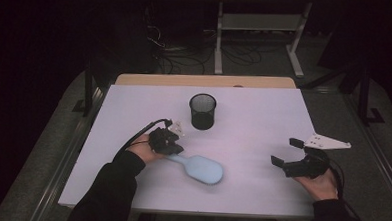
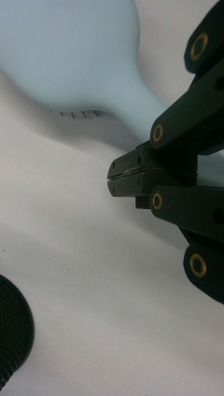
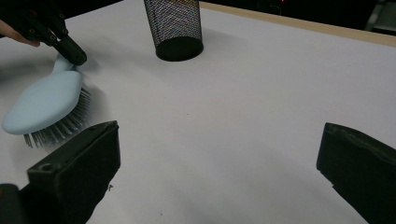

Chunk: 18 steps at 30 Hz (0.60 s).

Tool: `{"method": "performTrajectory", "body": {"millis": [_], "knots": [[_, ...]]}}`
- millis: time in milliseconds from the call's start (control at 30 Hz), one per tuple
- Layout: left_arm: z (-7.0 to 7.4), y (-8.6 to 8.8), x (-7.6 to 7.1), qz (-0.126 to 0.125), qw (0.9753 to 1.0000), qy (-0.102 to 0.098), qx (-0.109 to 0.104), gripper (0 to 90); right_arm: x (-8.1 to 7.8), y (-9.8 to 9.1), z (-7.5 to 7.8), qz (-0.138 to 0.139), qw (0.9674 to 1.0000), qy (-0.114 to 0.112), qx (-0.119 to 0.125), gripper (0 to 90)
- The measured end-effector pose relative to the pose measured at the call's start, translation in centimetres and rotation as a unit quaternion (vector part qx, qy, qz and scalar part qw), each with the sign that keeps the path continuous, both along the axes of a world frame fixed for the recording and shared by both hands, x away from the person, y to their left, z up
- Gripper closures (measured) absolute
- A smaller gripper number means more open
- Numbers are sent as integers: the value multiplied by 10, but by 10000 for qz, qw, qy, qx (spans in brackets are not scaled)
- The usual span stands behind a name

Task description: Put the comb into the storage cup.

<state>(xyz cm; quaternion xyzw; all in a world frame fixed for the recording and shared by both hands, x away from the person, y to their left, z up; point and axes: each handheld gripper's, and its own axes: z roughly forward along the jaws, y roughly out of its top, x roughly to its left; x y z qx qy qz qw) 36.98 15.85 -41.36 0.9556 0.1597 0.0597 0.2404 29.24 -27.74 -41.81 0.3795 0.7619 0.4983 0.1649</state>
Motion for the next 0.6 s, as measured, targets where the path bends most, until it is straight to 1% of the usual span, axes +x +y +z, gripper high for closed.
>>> {"method": "performTrajectory", "body": {"millis": [200,333,367,433,600], "knots": [[0,1,-4,-42,10000,45,48,900,0,0,0,-2,10000,10,10,0],[0,2,-6,-87,9999,34,102,900,0,0,0,1,10000,9,9,0],[0,3,-7,-63,9999,38,72,900,0,0,0,-2,10000,15,8,0],[0,4,-9,-83,9999,46,86,900,0,0,0,-5,10000,7,11,0],[0,8,-14,-88,9999,59,44,900,0,1,0,-1,10000,12,-1,0]]}}
